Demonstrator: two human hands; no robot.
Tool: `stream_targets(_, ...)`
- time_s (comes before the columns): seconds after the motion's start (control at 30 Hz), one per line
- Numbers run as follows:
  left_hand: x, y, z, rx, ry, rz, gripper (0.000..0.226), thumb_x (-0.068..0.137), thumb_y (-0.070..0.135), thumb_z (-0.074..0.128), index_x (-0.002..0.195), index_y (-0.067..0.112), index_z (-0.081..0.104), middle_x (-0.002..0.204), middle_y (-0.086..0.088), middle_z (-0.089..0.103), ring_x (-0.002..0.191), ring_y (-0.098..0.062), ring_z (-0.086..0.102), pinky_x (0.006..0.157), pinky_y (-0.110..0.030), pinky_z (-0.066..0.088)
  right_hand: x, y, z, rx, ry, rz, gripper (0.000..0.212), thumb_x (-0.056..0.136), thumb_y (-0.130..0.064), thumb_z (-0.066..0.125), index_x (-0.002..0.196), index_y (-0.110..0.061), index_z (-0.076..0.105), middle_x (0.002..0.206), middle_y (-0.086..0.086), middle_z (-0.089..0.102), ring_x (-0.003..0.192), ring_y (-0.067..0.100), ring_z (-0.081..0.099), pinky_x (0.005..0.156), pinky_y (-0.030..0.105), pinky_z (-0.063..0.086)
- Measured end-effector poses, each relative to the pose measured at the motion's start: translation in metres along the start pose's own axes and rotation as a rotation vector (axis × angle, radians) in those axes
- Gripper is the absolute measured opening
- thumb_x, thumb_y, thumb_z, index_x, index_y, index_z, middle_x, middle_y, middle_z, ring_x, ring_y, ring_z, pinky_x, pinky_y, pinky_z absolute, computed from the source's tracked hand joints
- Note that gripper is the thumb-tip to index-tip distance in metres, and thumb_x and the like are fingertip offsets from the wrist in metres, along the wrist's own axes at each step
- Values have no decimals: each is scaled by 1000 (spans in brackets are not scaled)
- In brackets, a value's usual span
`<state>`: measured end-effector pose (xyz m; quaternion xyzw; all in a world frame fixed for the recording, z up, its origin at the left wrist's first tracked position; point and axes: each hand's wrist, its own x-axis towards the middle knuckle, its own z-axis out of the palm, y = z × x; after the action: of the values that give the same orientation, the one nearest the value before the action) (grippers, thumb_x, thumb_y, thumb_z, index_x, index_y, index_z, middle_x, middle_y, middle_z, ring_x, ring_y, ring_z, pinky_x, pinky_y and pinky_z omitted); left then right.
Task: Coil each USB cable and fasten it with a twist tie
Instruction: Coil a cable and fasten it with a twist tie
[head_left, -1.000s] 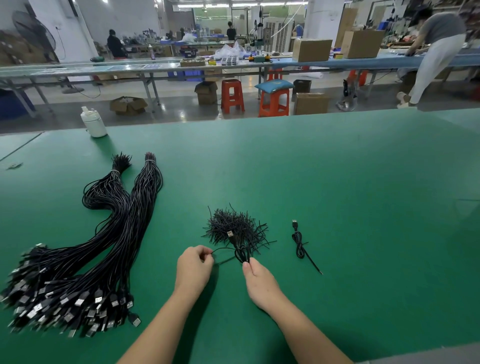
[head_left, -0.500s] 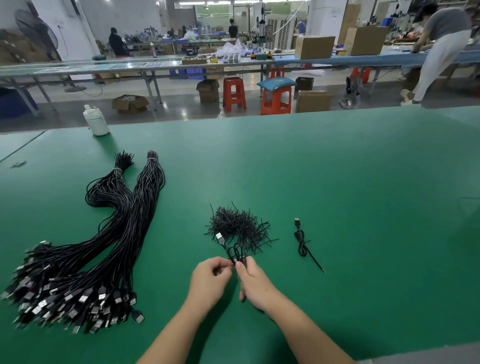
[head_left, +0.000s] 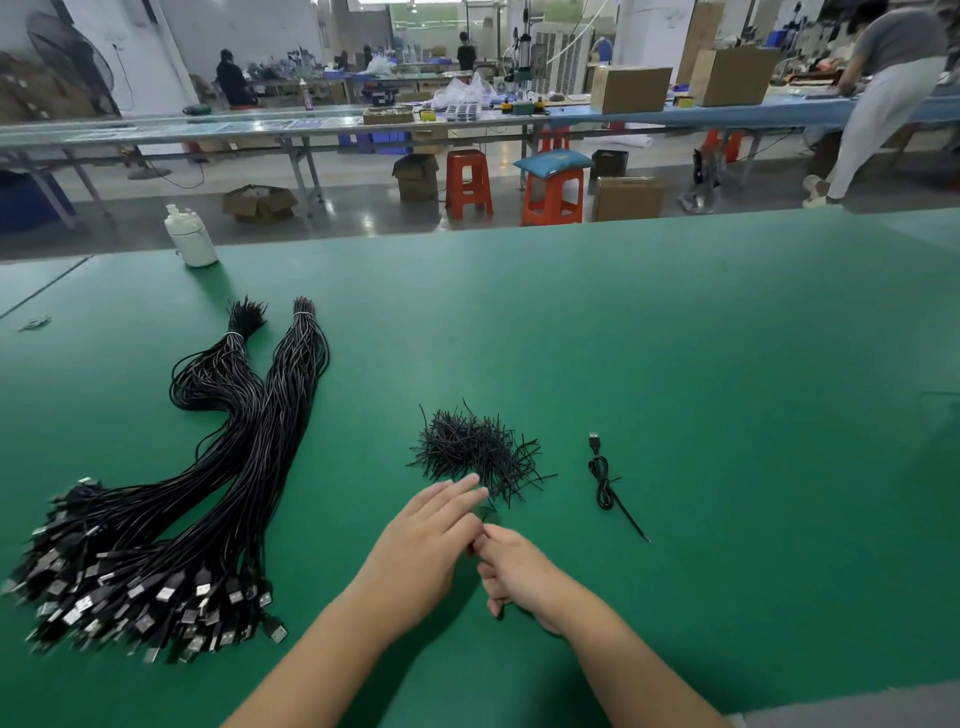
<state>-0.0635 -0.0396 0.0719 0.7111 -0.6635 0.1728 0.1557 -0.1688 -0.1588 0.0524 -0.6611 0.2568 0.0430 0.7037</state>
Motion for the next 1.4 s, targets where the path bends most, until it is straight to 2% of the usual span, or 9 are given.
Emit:
stream_targets(0.23,-1,4,-7,-497,-40,-573,15,96,13,57,87,25,57,83,14,63,82,-4,57,75,-25,45,-6,-3,6,2,-30,-53,27,109,-29,31,93,-13,46,57,-9,29,45,10,27,49,27,42)
stream_targets(0.4,9,6,-11,-594,-14,-823,20,92,15,63,79,30,62,78,17,66,80,4,57,67,-7,38,-8,-4,8,-218,5,-119,33,106,-44,34,94,-17,49,63,-7,42,50,9,42,56,34,42)
stream_targets(0.57,13,2,-13,-619,-128,-906,21,91,17,64,74,29,64,75,13,69,74,-2,60,65,-10,41,-10,-6,4,-861,168,-346,27,104,-45,33,85,-26,40,83,-2,55,78,25,53,70,42,42)
stream_targets(0.67,13,-6,-18,-677,-246,-952,16,89,18,66,75,25,69,74,3,71,68,-10,60,70,-29,51,-14,-7,3,-1009,193,-414,30,105,-45,30,98,-22,50,96,3,63,86,31,59,73,43,46)
stream_targets(0.73,13,-8,-20,-669,-257,-955,11,86,21,71,76,25,69,73,2,71,66,-9,59,70,-30,52,-15,-7,3,-1075,199,-455,32,106,-42,31,102,-20,53,98,5,64,86,32,60,72,42,44)
stream_targets(0.87,14,-8,-23,-443,-219,-924,15,82,33,76,72,25,69,71,10,68,72,-6,62,60,-13,41,-16,-8,3,-1205,214,-481,35,107,-42,29,102,-17,53,97,6,65,84,32,61,66,38,32)
stream_targets(1.07,17,-2,-29,-380,-177,-899,26,83,48,72,71,25,71,74,12,65,75,-3,61,64,-19,43,-12,-11,2,-1304,276,-492,37,107,-41,27,120,-19,54,105,3,66,90,27,65,66,37,38)
stream_targets(1.23,17,-2,-31,-427,-208,-845,18,84,42,73,76,26,76,88,14,65,85,2,58,72,-16,41,-11,-11,4,-1360,290,-443,36,108,-39,28,123,-18,54,110,3,66,95,27,66,69,39,42)
stream_targets(1.4,18,-3,-35,-508,-246,-844,13,81,41,75,70,36,76,80,14,68,80,-1,61,75,-24,49,-12,-13,4,-1400,277,-419,35,108,-37,28,124,-17,53,113,4,64,98,27,65,72,39,44)
